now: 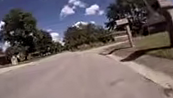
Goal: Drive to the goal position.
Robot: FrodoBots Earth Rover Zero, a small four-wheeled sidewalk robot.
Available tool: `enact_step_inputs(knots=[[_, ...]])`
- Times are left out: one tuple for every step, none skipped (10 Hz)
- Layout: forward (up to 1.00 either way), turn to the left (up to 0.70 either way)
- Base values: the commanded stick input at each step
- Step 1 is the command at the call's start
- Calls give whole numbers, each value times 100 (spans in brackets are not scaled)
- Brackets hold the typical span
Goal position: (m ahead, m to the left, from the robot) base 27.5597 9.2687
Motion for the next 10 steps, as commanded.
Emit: enact_step_inputs(knots=[[85, 0], [85, 0], [85, 0], [85, 0], [85, 0], [85, 0], [85, 0], [85, 0], [85, 0], [85, 0]])
